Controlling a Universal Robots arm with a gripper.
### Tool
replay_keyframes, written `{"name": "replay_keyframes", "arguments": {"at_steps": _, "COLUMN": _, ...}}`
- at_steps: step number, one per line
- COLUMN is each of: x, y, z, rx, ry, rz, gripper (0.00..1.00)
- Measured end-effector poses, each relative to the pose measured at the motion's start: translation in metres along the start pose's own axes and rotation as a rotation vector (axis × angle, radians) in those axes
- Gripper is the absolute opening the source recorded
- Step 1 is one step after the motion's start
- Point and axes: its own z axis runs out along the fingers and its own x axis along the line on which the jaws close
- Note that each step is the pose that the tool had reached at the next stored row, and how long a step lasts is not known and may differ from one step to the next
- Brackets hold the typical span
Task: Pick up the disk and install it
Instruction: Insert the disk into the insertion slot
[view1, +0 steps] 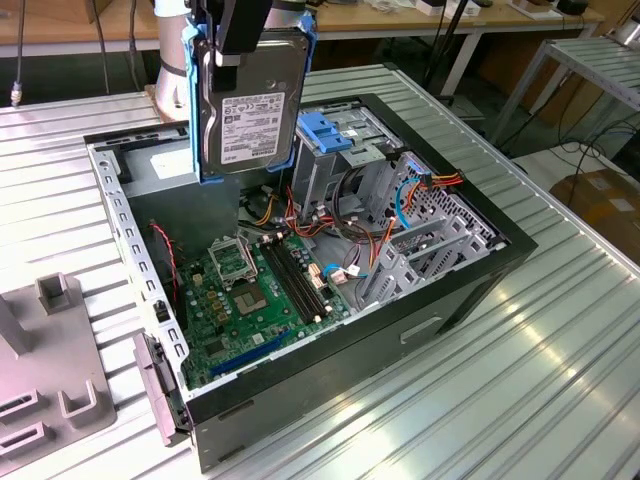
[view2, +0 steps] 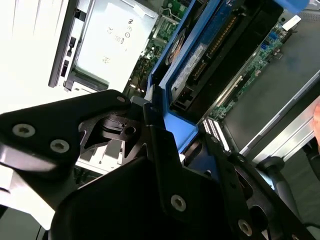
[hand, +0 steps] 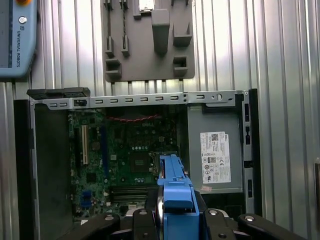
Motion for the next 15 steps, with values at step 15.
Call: {"name": "replay_keyframes", "arguments": {"at_steps": 15, "x": 0.0062, "y": -0.0154, "z": 0.0019, "rx": -0.0001, "ry": 0.0001, "rz": 0.000, "gripper": 0.37}}
